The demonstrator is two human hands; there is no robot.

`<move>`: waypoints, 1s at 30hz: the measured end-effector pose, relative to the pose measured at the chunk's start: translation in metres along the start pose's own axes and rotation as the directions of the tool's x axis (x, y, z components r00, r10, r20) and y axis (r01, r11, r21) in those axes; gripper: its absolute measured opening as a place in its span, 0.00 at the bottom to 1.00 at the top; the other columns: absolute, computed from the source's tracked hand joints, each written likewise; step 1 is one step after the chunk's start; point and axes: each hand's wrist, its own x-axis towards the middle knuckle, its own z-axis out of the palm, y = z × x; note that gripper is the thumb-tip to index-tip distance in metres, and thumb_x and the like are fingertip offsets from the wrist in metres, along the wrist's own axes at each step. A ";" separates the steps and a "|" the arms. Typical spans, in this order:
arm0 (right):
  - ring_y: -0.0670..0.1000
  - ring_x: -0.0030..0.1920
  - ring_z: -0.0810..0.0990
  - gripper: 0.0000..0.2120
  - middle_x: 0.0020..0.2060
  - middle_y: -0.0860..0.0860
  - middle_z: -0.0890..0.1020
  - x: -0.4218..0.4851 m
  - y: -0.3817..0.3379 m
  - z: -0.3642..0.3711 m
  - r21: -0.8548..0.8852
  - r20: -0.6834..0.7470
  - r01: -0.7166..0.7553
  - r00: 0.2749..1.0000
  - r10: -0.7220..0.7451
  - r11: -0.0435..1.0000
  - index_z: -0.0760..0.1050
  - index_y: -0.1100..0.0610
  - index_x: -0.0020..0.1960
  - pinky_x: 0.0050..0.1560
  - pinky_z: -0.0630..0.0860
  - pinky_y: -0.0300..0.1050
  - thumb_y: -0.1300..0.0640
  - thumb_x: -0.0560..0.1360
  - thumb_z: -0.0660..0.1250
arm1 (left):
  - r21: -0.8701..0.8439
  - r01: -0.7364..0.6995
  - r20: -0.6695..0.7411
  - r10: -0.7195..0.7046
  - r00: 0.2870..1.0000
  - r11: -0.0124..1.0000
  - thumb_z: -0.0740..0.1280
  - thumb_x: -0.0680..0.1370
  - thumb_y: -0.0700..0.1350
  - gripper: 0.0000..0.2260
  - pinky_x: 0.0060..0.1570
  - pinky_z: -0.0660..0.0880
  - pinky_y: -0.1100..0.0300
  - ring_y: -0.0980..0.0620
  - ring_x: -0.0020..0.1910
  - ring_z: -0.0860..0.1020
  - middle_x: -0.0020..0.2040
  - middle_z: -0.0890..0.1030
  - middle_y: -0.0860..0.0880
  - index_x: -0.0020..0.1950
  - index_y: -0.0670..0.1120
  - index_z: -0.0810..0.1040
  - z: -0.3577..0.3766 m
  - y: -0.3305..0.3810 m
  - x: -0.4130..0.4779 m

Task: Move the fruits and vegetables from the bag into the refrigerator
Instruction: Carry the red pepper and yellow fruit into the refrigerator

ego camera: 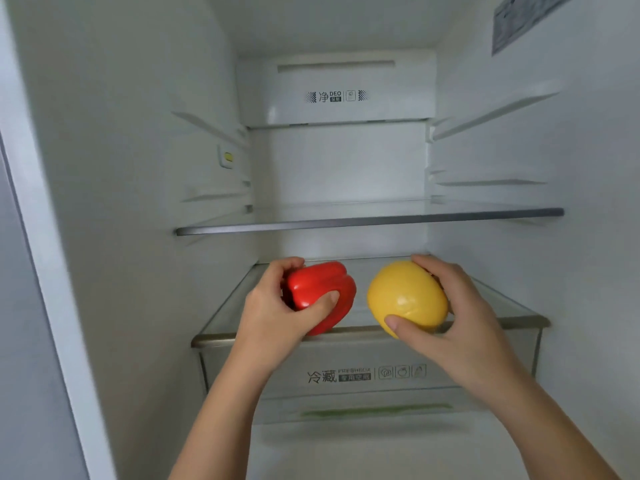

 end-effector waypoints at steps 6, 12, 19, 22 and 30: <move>0.32 0.57 0.66 0.32 0.59 0.33 0.67 0.012 0.009 0.011 -0.038 0.044 0.016 0.999 -0.014 0.999 0.64 0.35 0.60 0.50 0.67 0.31 0.40 0.58 0.71 | 0.111 -0.001 0.110 -0.011 0.994 0.994 0.78 0.64 0.50 0.22 0.41 0.73 0.70 0.61 0.42 0.76 0.45 0.77 0.57 0.54 0.54 0.72 0.003 -0.015 0.033; 0.36 0.57 0.69 0.29 0.58 0.30 0.66 0.021 0.011 0.023 -0.078 0.079 0.000 0.997 0.007 0.997 0.61 0.30 0.56 0.50 0.65 0.29 0.34 0.56 0.65 | -0.010 0.099 0.252 -0.094 0.963 0.995 0.77 0.65 0.48 0.20 0.50 0.77 0.59 0.54 0.47 0.77 0.51 0.77 0.49 0.53 0.55 0.74 0.007 -0.022 0.059; 0.43 0.58 0.70 0.31 0.58 0.36 0.68 0.030 0.010 0.029 -0.123 0.068 0.013 0.998 -0.004 0.992 0.60 0.33 0.58 0.52 0.69 0.40 0.34 0.57 0.64 | -0.065 0.101 0.342 -0.073 0.937 0.993 0.74 0.69 0.43 0.16 0.52 0.77 0.54 0.49 0.52 0.77 0.53 0.78 0.49 0.54 0.53 0.75 0.011 -0.025 0.075; 0.43 0.58 0.70 0.31 0.59 0.38 0.68 0.031 0.009 0.029 -0.137 0.076 0.016 0.997 -0.006 0.990 0.60 0.33 0.58 0.52 0.68 0.39 0.34 0.57 0.64 | 0.005 0.039 0.342 -0.038 0.939 0.999 0.74 0.69 0.46 0.19 0.55 0.75 0.57 0.51 0.54 0.75 0.56 0.76 0.49 0.58 0.53 0.74 0.013 -0.029 0.077; 0.44 0.58 0.70 0.32 0.59 0.39 0.69 0.030 0.004 0.026 -0.164 0.054 0.030 0.998 -0.021 0.986 0.62 0.36 0.60 0.50 0.68 0.37 0.35 0.58 0.66 | 0.071 -0.016 0.339 -0.009 0.941 0.997 0.74 0.69 0.45 0.24 0.45 0.70 0.71 0.54 0.53 0.73 0.61 0.72 0.50 0.62 0.55 0.71 0.014 -0.035 0.078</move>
